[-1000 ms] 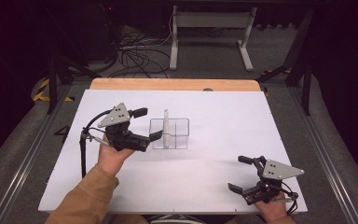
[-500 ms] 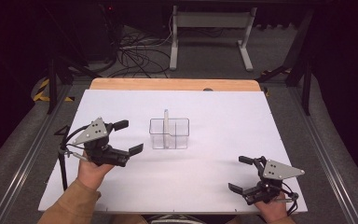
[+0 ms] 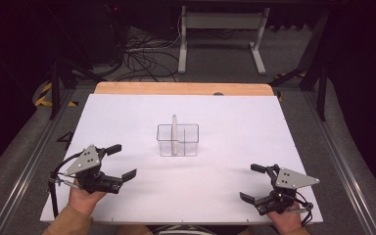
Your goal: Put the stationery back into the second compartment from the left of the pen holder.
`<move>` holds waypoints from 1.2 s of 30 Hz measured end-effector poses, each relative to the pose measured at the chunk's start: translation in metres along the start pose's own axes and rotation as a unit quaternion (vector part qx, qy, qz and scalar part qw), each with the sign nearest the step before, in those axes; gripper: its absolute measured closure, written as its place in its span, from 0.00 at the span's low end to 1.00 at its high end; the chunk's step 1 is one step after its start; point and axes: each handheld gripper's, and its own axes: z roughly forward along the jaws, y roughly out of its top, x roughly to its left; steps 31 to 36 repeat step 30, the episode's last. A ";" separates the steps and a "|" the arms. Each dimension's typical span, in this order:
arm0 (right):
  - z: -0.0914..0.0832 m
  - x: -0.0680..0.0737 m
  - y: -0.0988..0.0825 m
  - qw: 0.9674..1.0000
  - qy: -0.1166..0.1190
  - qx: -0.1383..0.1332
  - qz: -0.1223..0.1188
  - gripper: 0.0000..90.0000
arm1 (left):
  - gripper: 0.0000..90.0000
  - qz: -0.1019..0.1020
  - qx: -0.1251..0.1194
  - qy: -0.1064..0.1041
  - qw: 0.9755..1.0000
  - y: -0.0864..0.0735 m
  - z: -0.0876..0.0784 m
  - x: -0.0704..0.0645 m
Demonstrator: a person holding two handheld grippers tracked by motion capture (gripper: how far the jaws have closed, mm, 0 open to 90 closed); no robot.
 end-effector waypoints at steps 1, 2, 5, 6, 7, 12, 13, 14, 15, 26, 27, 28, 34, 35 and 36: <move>0.000 0.000 0.000 1.000 0.000 0.000 0.000 0.02 | 0.05 -0.005 -0.002 -0.002 1.000 -0.004 -0.002 0.001; 0.000 0.000 0.000 1.000 0.000 0.000 0.000 0.02 | 0.05 -0.015 -0.005 -0.003 1.000 -0.008 -0.004 0.002; 0.000 0.000 0.000 1.000 0.000 0.002 -0.001 0.02 | 0.05 -0.041 -0.018 -0.007 0.999 -0.020 -0.008 0.003; 0.000 0.000 0.000 1.000 0.000 0.002 -0.001 0.02 | 0.05 -0.041 -0.015 -0.006 0.999 -0.024 -0.008 0.003; 0.000 0.000 0.000 1.000 0.001 0.002 -0.001 0.02 | 0.05 -0.043 -0.013 -0.004 0.999 -0.028 -0.009 0.002; 0.001 0.000 -0.001 1.000 0.001 0.003 -0.002 0.02 | 0.05 -0.040 -0.008 -0.001 0.999 -0.042 -0.011 -0.003; 0.001 0.000 -0.001 1.000 0.002 0.003 -0.002 0.02 | 0.05 -0.034 -0.008 -0.001 0.999 -0.042 -0.011 -0.002; 0.001 0.000 -0.001 1.000 0.002 0.004 -0.001 0.02 | 0.05 -0.029 -0.006 0.002 1.000 -0.042 -0.010 -0.002; 0.001 0.000 -0.001 1.000 0.002 0.005 -0.001 0.02 | 0.05 -0.023 -0.006 0.006 1.000 -0.041 -0.009 -0.002; 0.003 -0.001 -0.001 1.000 0.003 0.007 -0.002 0.02 | 0.05 -0.041 -0.004 0.003 0.999 -0.041 -0.010 0.002; 0.003 -0.001 -0.001 1.000 0.002 0.008 -0.002 0.02 | 0.05 -0.041 -0.004 0.003 0.999 -0.041 -0.010 0.002; 0.003 -0.001 -0.001 1.000 0.002 0.008 -0.002 0.02 | 0.05 -0.041 -0.002 0.003 0.999 -0.041 -0.010 0.002; 0.003 -0.001 -0.001 1.000 0.002 0.008 -0.001 0.02 | 0.05 -0.040 -0.002 0.005 0.999 -0.041 -0.009 0.003; 0.003 -0.001 -0.001 1.000 0.002 0.008 -0.001 0.02 | 0.05 -0.040 -0.002 0.005 0.999 -0.041 -0.009 0.003; 0.003 -0.001 -0.001 1.000 0.002 0.008 -0.001 0.02 | 0.05 -0.040 -0.002 0.005 0.999 -0.041 -0.009 0.003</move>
